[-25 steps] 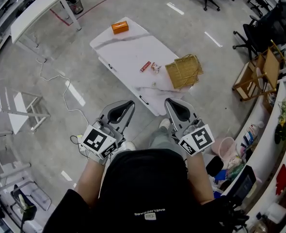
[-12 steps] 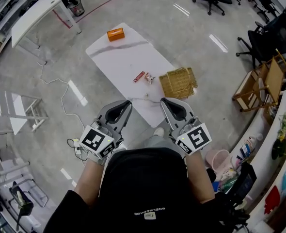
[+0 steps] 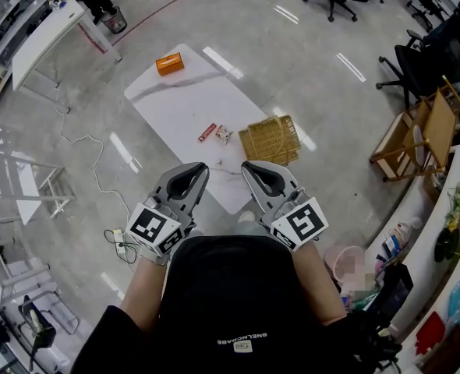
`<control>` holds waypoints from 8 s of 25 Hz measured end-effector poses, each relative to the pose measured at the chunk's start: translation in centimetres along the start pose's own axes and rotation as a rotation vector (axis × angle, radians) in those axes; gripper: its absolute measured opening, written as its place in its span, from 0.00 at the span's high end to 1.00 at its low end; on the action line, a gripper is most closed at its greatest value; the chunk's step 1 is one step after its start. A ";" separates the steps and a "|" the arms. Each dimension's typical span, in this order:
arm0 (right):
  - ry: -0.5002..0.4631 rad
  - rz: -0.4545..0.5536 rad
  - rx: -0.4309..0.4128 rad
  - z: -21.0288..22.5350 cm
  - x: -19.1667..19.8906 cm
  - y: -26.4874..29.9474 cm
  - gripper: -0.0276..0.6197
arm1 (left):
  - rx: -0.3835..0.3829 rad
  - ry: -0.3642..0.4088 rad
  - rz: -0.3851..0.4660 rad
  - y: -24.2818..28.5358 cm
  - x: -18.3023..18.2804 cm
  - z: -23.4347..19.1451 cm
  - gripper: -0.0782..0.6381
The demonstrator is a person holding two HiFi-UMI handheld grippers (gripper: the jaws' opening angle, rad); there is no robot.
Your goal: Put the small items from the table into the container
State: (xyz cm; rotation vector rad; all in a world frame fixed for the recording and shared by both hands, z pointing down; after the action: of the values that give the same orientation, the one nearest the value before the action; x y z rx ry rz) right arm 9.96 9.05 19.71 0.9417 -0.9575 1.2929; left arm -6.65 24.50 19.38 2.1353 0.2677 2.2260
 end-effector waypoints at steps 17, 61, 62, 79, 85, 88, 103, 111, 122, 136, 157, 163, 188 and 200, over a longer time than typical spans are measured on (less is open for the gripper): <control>0.093 -0.024 0.109 1.9 0.7 -0.2 0.96 | 0.086 -0.016 -0.059 3.0 1.8 -1.7 0.85; 0.232 -0.256 0.459 3.8 6.1 4.3 0.96 | 0.458 -0.030 -0.615 12.7 26.1 -10.6 0.60; 0.238 -0.263 0.464 3.8 6.3 4.4 0.96 | 0.465 -0.022 -0.628 12.8 26.7 -10.6 0.60; 0.329 -0.276 0.497 4.8 9.9 5.0 0.96 | 0.551 0.063 -0.791 15.8 36.7 -10.8 0.55; 0.360 -0.308 0.514 5.1 11.5 5.0 0.96 | 0.576 0.097 -0.862 17.4 40.6 -10.9 0.54; 0.371 -0.318 0.522 5.1 12.2 4.8 0.96 | 0.574 0.090 -0.890 18.1 42.5 -10.7 0.54; 0.472 -0.366 0.566 5.8 15.4 4.0 0.96 | 0.545 0.047 -1.022 20.5 50.7 -10.1 0.54; 0.504 -0.380 0.603 6.2 16.3 2.7 0.96 | 0.509 0.014 -1.070 21.0 52.8 -9.9 0.54; 0.539 -0.366 0.636 6.4 17.1 1.5 0.96 | 0.474 0.007 -1.121 21.7 54.6 -8.8 0.54; 0.549 -0.345 0.646 6.6 17.0 1.6 0.96 | 0.436 0.057 -1.140 21.7 54.4 -9.5 0.69; 0.484 -0.260 0.664 5.6 13.2 -0.4 0.96 | 0.440 0.150 -1.010 24.1 45.1 -8.9 0.69; 0.476 -0.209 0.666 5.4 11.9 -1.2 0.96 | 0.419 0.150 -0.922 24.4 40.2 -8.5 0.69; 0.484 -0.110 0.776 4.1 9.9 -3.6 0.96 | 0.563 0.240 -0.675 30.8 29.9 -4.3 0.69; 0.518 -0.090 0.820 3.7 10.5 -4.6 0.96 | 0.603 0.256 -0.685 33.1 30.5 -3.1 0.69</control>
State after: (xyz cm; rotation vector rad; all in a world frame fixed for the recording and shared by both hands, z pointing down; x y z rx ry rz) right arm 14.83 8.77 30.69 1.1459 0.0501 1.7693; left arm -8.33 -3.68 54.57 1.5347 1.5740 2.1123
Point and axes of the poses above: the fingertips, and each gripper's own axes: y forward along the fingers, z to its right, x out of its underside, the point moved 10 cm from there along -y, backward along the fingers, and after that the axes turned 13 degrees about y, right-handed, at the moved point
